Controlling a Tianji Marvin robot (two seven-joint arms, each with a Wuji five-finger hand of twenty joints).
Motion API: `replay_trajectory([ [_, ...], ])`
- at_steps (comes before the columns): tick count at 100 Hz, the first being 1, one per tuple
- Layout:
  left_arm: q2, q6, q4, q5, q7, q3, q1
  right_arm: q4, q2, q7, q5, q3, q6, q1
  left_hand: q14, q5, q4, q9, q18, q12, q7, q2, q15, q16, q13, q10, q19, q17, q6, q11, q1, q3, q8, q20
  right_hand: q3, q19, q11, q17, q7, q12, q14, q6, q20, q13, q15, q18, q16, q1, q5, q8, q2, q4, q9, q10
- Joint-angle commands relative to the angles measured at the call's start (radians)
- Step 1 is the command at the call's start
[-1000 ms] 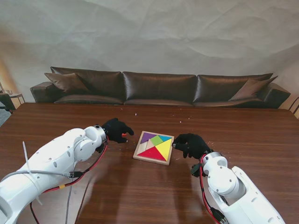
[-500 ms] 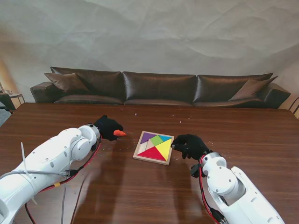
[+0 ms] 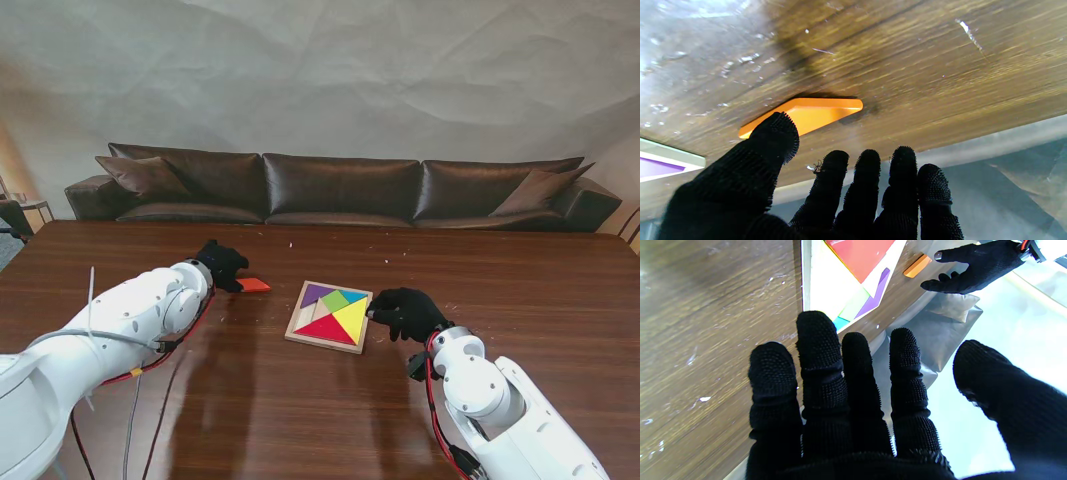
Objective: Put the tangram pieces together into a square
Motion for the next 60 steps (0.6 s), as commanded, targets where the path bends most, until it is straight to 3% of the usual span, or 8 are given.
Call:
replay_trajectory([
  [1,-0.033,-0.011,0.021,-0.021,-0.017,-0.010,-0.009,-0.001,-0.002,0.018,0.003,0.000,0.003,-0.004,0.006,-0.034,0.035,-0.040,0.002,-0.015,-0.015,0.046,-0.016,-0.011,-0.029,0.005,-0.020,-0.034,0.016,-0.019,-0.043,-0.025,0.006,0.016,-0.010,0.029,0.002,-0.126,0.017,0.001,0.008,0.003,-0.009,0.044,0.011,0.012,0.000,0.012,0.020,-0.009,0.014,-0.013,0.032,0.012],
  [12,-0.079,-0.036,0.107,-0.066,0.010,0.032,-0.030,-0.001,-0.002,0.018,0.006,0.002,0.003,-0.005,0.003,-0.045,0.036,-0.048,0.001,-0.020,-0.020,0.048,-0.018,-0.010,-0.034,0.001,-0.025,-0.037,0.009,-0.023,-0.042,-0.028,0.006,0.022,-0.009,0.029,0.002,-0.126,0.017,0.001,0.012,0.005,-0.009,0.044,0.011,0.013,0.000,0.012,0.021,-0.010,0.015,-0.013,0.033,0.010],
  [24,-0.109,-0.059,0.165,-0.097,0.022,0.055,-0.040,-0.001,-0.002,0.018,0.009,0.004,0.005,-0.005,0.003,-0.043,0.038,-0.048,0.001,-0.026,-0.019,0.050,-0.021,-0.010,-0.038,-0.003,-0.027,-0.037,-0.007,-0.026,-0.038,-0.029,0.008,0.028,-0.009,0.029,0.001,-0.126,0.018,0.002,0.010,0.005,-0.009,0.045,0.011,0.013,0.000,0.012,0.023,-0.011,0.015,-0.014,0.036,0.012],
  [60,-0.154,-0.077,0.265,-0.138,0.029,0.098,-0.049,-0.001,-0.004,0.017,0.017,0.006,0.006,-0.005,0.005,-0.019,0.042,-0.038,-0.003,-0.035,-0.006,0.050,-0.026,-0.010,-0.036,-0.013,-0.036,-0.038,-0.026,-0.024,-0.012,-0.009,0.018,0.037,-0.008,0.030,0.001,-0.125,0.020,0.002,0.010,0.008,-0.009,0.048,0.012,0.015,0.000,0.012,0.028,-0.013,0.014,-0.017,0.043,0.011],
])
